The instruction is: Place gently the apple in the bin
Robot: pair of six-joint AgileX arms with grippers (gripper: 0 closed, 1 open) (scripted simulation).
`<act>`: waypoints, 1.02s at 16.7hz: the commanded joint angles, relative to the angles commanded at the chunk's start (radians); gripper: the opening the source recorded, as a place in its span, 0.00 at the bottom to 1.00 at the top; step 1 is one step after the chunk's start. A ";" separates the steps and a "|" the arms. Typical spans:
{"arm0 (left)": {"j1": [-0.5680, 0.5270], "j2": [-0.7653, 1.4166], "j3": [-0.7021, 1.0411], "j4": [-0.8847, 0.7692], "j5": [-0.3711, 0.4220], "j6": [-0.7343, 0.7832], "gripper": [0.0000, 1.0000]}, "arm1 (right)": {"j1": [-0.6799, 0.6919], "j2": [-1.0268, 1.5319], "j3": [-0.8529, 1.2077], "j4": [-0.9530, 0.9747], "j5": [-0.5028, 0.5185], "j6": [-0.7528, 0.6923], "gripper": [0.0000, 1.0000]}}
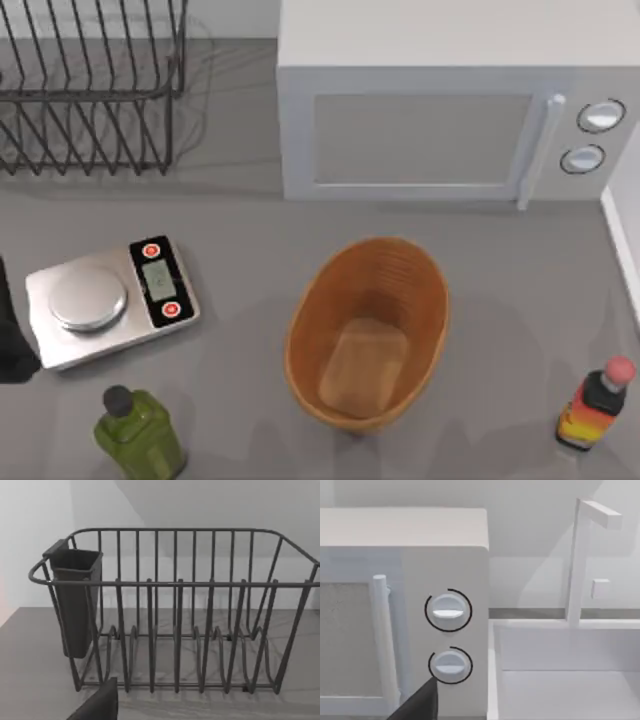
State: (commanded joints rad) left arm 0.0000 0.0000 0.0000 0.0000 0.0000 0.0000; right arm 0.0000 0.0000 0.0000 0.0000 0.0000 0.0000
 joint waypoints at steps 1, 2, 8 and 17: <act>0.000 0.000 0.000 0.000 0.000 0.000 1.00 | 0.000 0.000 0.000 0.000 0.000 0.000 1.00; 0.000 0.000 0.000 0.000 0.000 0.000 1.00 | 0.000 0.000 0.000 0.000 0.000 0.000 1.00; 0.003 0.218 0.187 -0.087 0.021 0.156 1.00 | 0.000 0.000 0.000 0.000 0.000 0.000 1.00; 0.138 1.078 0.706 -0.449 0.094 0.495 1.00 | 0.000 0.000 0.000 0.000 0.000 0.000 1.00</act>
State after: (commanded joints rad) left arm 0.1379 1.0782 0.7062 -0.4485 0.0936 0.4954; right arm 0.0000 0.0000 0.0000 0.0000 0.0000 0.0000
